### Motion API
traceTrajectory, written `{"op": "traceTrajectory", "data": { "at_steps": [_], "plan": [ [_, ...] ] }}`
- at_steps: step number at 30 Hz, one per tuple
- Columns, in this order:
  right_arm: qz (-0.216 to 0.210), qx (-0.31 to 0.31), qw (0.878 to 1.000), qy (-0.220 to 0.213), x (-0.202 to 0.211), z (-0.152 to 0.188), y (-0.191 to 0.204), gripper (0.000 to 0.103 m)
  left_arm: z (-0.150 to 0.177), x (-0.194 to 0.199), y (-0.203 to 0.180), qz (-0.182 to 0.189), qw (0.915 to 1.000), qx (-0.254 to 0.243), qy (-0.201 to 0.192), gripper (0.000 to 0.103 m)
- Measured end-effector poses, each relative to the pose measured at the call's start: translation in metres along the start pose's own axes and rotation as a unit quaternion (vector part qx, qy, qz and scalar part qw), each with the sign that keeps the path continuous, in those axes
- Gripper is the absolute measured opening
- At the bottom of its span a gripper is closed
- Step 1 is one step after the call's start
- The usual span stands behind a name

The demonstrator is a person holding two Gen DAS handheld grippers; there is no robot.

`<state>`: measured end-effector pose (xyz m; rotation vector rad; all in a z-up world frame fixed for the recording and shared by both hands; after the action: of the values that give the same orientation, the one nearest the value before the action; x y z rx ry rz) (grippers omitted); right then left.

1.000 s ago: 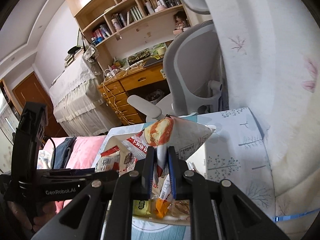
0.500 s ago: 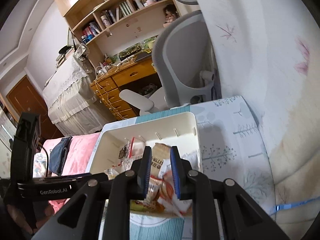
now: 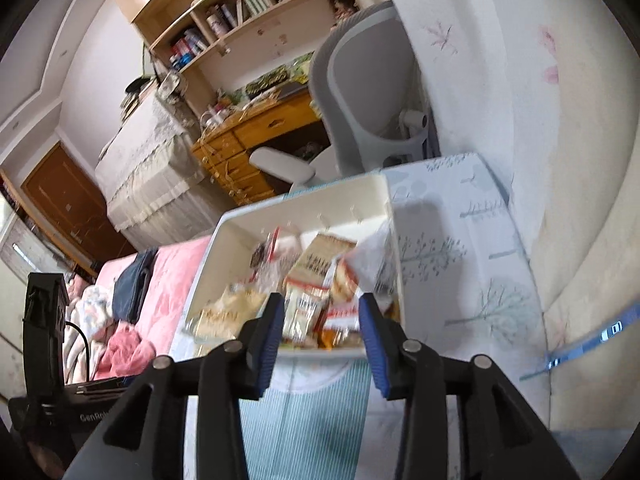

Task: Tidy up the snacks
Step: 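Release the wafer packet and red-white bag into the tray, open both tools, then grasp the clear cracker bag with the left tool while the right tool grasps the blue wrapper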

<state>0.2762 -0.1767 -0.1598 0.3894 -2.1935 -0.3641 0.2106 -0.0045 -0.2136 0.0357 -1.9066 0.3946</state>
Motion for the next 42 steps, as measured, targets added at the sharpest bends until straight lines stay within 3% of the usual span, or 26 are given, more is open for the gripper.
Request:
{"op": "traceTrajectory", "data": {
  "at_steps": [6, 14, 20, 29, 42],
  "plan": [
    [-0.018, 0.018, 0.999, 0.046, -0.003, 0.036, 0.013, 0.043, 0.05, 0.001, 0.029, -0.024, 0.999, 0.028, 0.025, 0.066],
    [-0.033, 0.023, 0.995, 0.094, -0.009, 0.077, 0.03, 0.053, 0.076, 0.013, 0.06, -0.046, 0.9988, 0.017, 0.006, 0.066],
    [-0.035, 0.029, 0.991, 0.126, -0.023, 0.102, 0.047, 0.058, 0.062, 0.016, 0.085, -0.058, 0.9983, -0.004, -0.011, 0.074],
    [0.013, 0.063, 0.987, 0.15, -0.053, 0.132, 0.072, 0.059, 0.028, -0.001, 0.121, -0.055, 0.9964, -0.061, 0.02, 0.087],
    [0.074, 0.105, 0.987, 0.094, -0.089, 0.159, 0.115, 0.059, -0.016, -0.054, 0.138, -0.025, 0.9839, -0.162, 0.071, 0.088]
  ]
}}
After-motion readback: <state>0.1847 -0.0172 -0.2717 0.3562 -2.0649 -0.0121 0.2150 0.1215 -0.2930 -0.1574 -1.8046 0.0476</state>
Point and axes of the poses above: each gripper's, at about its wrist camera, not at the fingertips, and x roughly against the way its jaws point, y to its left, z to its underside, the point moved 7 cm from there along -x, roughly the way its jaws point, and after that the axes turned 3 degrees about -y, right-handed, at the moved point
